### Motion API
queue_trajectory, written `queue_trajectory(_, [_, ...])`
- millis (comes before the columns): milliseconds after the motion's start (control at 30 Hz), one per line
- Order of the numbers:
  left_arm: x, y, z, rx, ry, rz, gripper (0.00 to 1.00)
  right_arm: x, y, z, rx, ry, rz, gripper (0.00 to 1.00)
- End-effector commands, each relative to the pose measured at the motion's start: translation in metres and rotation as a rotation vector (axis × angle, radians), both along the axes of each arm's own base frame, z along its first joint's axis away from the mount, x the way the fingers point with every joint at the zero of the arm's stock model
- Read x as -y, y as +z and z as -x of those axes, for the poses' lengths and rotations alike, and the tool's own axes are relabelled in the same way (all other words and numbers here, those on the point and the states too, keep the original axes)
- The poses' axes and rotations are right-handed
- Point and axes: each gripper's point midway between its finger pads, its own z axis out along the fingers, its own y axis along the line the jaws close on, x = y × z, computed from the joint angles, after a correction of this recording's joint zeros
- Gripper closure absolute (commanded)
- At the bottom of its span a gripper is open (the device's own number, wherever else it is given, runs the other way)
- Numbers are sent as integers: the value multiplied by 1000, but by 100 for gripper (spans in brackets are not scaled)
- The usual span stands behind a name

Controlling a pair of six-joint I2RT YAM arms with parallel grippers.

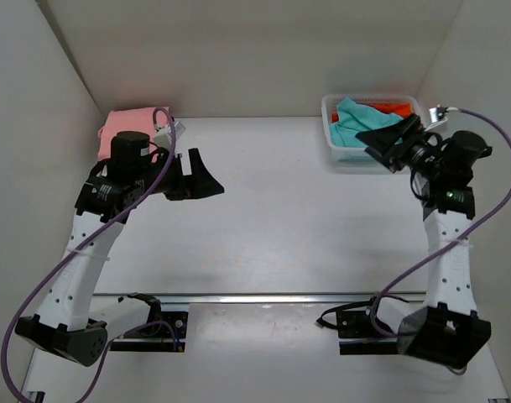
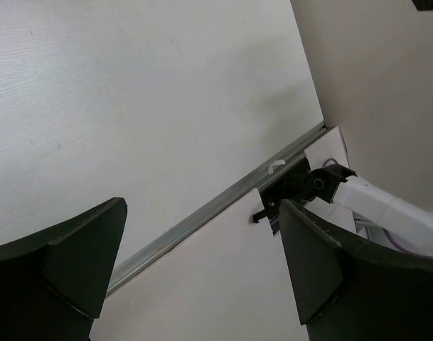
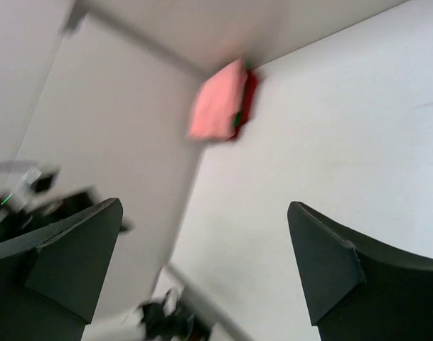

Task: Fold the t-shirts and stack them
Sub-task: Grab crumpled tshirt from bin with the right arm

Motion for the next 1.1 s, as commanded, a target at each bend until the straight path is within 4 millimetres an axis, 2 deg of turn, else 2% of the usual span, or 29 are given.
queue_trajectory(0, [-6,10,-5,38,10,11,2,52,-3,-46,9,-180,157,1])
queue_trajectory(33, [-9,11,-6,28,18,5,1,64,-5,-70,7,-243,261,10])
queue_trajectory(67, [-13,6,-9,10,28,-12,1,73,13,-83,72,-281,356,21])
queue_trajectory(100, [-16,2,-10,-6,38,-26,1,84,10,-107,44,-348,443,34])
queue_trajectory(133, [-18,4,-11,-13,43,-28,2,87,-14,-126,-23,-330,472,45])
queue_trajectory(167, [-25,-1,-15,-33,61,-45,1,99,-19,-152,-31,-360,522,66])
queue_trajectory(200, [-24,-5,-17,-53,58,-55,1,109,-29,-163,-65,-378,539,72])
queue_trajectory(233, [-26,-7,-18,-63,61,-64,1,120,-36,-183,-81,-409,561,87])
queue_trajectory(267, [-26,-8,-18,-67,60,-74,1,132,-46,-201,-89,-415,584,89])
queue_trajectory(300, [-29,-8,-21,-64,70,-84,1,140,-55,-212,-98,-429,604,88])
queue_trajectory(333, [-33,-7,-25,-60,91,-94,1,151,-63,-228,-113,-462,637,80])
queue_trajectory(367, [-37,-8,-27,-68,107,-106,1,161,-77,-245,-137,-486,676,66])
queue_trajectory(400, [-43,-7,-27,-69,125,-108,2,168,-67,-256,-100,-506,704,58])
queue_trajectory(433, [-45,-10,-29,-83,126,-109,1,174,-95,-270,-155,-502,711,48])
queue_trajectory(467, [-47,-13,-31,-98,134,-103,2,179,-108,-286,-159,-503,726,36])
queue_trajectory(500, [-47,-16,-32,-109,132,-106,1,184,-104,-295,-147,-526,742,29])
queue_trajectory(533, [-48,-17,-33,-118,132,-100,1,190,-120,-307,-159,-537,774,17])
queue_trajectory(567, [-50,-17,-34,-113,139,-107,1,194,-151,-316,-201,-526,800,7])
queue_trajectory(600, [-51,-19,-36,-120,137,-109,1,205,-173,-325,-234,-550,821,2])
queue_trajectory(633, [-51,-22,-37,-133,135,-107,1,214,-180,-329,-247,-580,830,1])
queue_trajectory(700, [-53,-28,-37,-162,137,-100,2,228,-219,-336,-323,-630,838,1])
queue_trajectory(733, [-54,-31,-38,-175,137,-103,2,237,-226,-338,-335,-670,853,1])
queue_trajectory(800, [-57,-34,-42,-183,153,-111,1,244,-260,-343,-371,-696,872,1])
queue_trajectory(833, [-58,-38,-42,-205,153,-111,2,245,-270,-346,-386,-708,876,1])
queue_trajectory(1000, [-63,-51,-45,-254,170,-110,2,258,-301,-348,-444,-730,859,1])
queue_trajectory(1067, [-63,-49,-48,-252,172,-105,1,263,-301,-348,-442,-743,842,1])
